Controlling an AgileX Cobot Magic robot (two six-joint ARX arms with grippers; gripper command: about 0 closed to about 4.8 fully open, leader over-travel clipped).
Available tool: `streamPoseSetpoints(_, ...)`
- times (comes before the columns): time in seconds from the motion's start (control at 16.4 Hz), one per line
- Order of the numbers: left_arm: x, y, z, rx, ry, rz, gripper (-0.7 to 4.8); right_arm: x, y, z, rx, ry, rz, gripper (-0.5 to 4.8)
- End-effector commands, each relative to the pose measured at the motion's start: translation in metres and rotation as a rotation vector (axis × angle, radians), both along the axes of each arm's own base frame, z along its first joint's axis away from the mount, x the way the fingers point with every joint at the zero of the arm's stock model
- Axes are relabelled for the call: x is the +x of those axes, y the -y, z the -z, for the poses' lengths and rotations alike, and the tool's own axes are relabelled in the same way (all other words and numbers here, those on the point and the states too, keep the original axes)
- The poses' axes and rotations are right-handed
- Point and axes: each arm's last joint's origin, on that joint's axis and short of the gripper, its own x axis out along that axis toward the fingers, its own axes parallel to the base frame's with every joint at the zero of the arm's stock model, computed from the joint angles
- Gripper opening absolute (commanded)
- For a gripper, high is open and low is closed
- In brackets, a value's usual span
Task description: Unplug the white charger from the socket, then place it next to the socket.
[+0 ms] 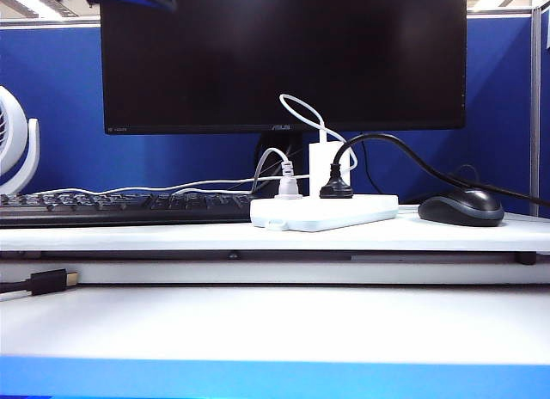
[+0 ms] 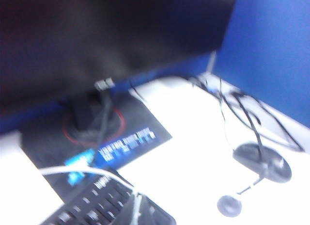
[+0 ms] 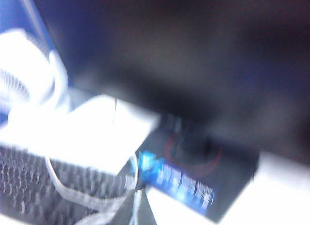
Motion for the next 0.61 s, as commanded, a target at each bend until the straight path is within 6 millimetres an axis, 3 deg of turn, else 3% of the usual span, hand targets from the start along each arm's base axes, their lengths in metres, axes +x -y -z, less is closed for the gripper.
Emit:
streamPoseSetpoints(0.06, 0.002, 0.015, 0.010, 0.049, -0.028, 0.061, -0.05, 0.016, -0.015, 0.018, -0.054, -0.043, -0.038, -0.06)
streamPoseSetpoints(0.37, 0.007, 0.046, 0.034, 0.141, -0.054, 0.174, -0.05, 0.046, -0.033, 0.065, -0.241, -0.116, -0.125, -0.05)
streamPoseSetpoints(0.43, 0.008, 0.050, 0.039, 0.151, -0.064, 0.188, -0.05, 0.047, -0.041, 0.074, -0.301, -0.115, -0.169, 0.71)
streamPoseSetpoints(0.49, 0.009, 0.051, 0.042, 0.154, -0.075, 0.192, -0.05, 0.049, -0.043, 0.078, -0.305, -0.126, -0.177, 1.95)
streamPoseSetpoints(0.55, 0.011, 0.052, 0.046, 0.161, -0.093, 0.193, -0.05, 0.050, -0.051, 0.083, -0.312, -0.136, -0.199, 2.88)
streamPoseSetpoints(0.61, 0.012, 0.052, 0.049, 0.174, -0.099, 0.194, -0.05, 0.051, -0.054, 0.086, -0.320, -0.135, -0.214, 2.87)
